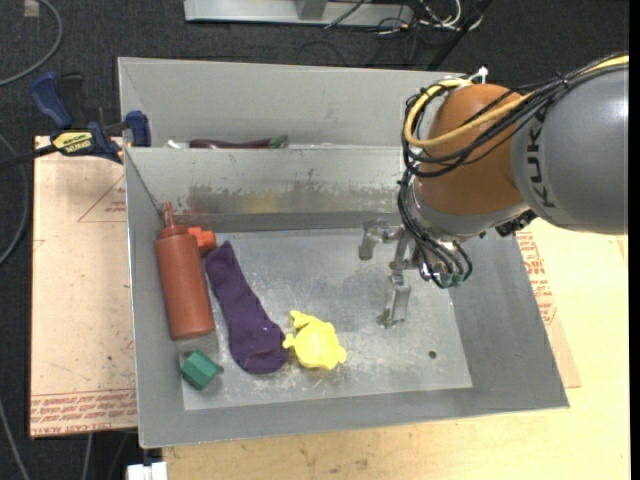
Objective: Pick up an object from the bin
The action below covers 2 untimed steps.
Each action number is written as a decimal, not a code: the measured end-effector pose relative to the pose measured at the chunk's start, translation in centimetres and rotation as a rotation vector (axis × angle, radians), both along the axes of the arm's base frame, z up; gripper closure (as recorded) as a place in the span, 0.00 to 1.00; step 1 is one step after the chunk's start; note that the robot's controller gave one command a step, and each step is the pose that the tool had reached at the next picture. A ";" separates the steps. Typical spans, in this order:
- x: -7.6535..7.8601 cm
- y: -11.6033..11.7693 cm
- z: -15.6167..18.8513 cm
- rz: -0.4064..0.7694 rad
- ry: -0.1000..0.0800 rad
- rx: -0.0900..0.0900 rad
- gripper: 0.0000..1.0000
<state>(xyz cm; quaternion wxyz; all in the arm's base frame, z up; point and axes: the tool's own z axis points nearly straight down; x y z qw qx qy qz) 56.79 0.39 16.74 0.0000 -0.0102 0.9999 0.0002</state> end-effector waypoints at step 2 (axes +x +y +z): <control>-4.3 4.5 -3.5 0.270 -0.004 0.002 0.00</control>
Offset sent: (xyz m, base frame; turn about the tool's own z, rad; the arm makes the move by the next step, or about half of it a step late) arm -0.0393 0.0607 -0.0724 -0.0205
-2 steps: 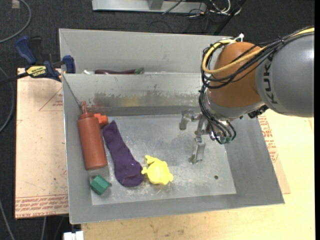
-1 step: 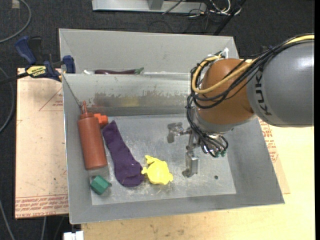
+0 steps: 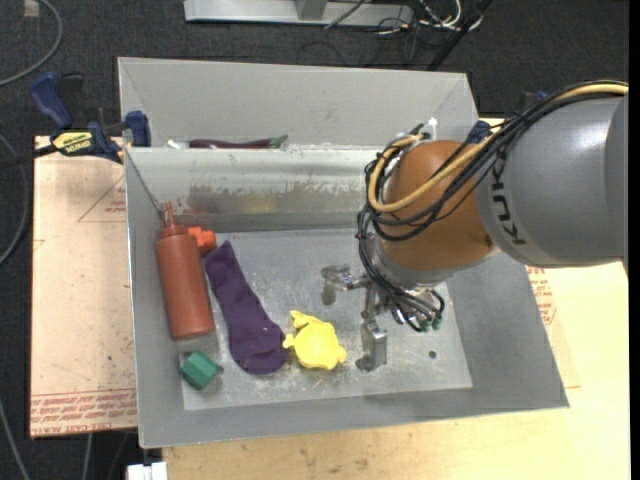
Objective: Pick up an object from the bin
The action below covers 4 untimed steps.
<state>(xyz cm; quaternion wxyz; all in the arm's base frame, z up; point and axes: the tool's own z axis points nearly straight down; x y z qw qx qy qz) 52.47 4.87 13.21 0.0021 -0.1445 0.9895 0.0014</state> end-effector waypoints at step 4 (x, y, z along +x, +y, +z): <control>1.2 2.2 -5.8 0.328 -0.007 -0.001 1.00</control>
Offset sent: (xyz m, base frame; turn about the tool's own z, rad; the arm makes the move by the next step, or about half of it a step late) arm -0.0015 0.0328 -0.0621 -0.0786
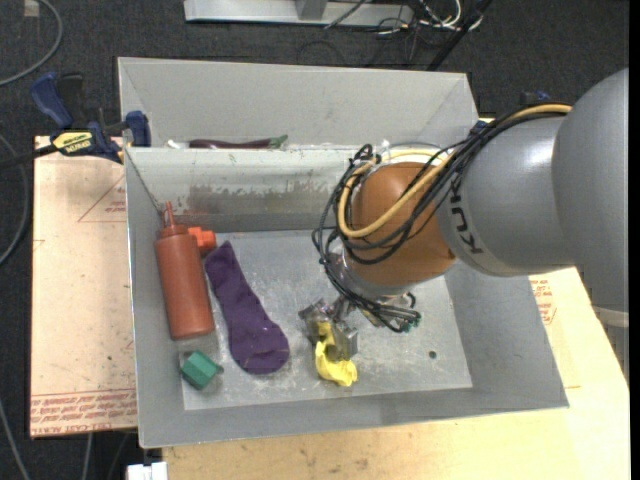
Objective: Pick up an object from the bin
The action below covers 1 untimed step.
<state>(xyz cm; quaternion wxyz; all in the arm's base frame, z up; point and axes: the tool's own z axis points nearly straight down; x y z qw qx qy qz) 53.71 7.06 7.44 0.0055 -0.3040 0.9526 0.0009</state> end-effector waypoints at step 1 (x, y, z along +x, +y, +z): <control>0.8 -0.7 13.9 0.004 -0.004 0.002 1.00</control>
Offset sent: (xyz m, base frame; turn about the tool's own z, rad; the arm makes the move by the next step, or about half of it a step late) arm 0.0000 0.0000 0.0000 0.0000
